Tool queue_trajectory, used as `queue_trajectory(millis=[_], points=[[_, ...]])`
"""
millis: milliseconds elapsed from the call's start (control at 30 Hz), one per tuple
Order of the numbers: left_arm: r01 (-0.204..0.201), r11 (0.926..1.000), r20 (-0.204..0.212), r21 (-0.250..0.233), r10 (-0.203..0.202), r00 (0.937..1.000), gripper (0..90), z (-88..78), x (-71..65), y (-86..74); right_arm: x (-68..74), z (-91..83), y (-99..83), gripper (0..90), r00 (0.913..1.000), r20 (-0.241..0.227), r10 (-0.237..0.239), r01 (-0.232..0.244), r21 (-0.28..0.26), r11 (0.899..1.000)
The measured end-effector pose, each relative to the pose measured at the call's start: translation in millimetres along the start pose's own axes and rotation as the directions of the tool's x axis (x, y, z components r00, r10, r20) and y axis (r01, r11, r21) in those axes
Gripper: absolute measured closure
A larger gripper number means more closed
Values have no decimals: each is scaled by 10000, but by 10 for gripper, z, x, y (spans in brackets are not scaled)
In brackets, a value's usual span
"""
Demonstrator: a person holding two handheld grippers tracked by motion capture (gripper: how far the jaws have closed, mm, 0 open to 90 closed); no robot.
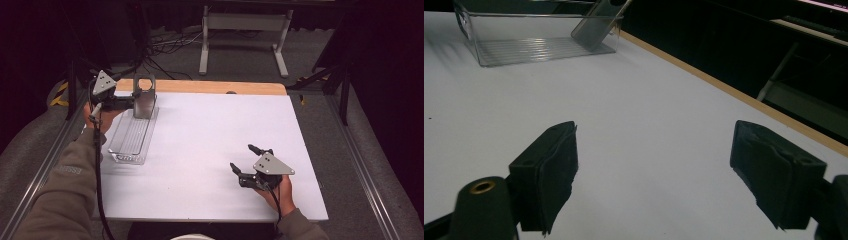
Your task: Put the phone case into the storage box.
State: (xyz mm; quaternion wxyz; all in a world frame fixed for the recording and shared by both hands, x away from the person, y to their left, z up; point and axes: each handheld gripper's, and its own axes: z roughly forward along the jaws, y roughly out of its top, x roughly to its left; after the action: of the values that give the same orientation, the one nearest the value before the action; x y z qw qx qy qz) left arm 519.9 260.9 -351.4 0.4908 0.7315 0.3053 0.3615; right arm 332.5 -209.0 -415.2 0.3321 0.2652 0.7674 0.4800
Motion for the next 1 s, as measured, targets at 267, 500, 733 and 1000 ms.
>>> queue_trajectory(millis=[267,500,733,1000], points=[[222,9986,245,-479,-210,9995,90,-163,-47,2,-77,109,63,194,9996,-57,-277,277,14,9996],[195,9977,495,-642,-163,9986,76,-277,-146,-39,-69,154,79,185,9990,-111,-422,423,68,9991],[348,9939,915,-1043,-252,9955,71,-401,-256,-88,-51,127,87,178,9984,-136,-548,549,84,9985],[374,9922,1275,-1185,-221,9916,58,-482,-350,-144,-32,85,90,168,9979,-130,-635,635,46,9980]])
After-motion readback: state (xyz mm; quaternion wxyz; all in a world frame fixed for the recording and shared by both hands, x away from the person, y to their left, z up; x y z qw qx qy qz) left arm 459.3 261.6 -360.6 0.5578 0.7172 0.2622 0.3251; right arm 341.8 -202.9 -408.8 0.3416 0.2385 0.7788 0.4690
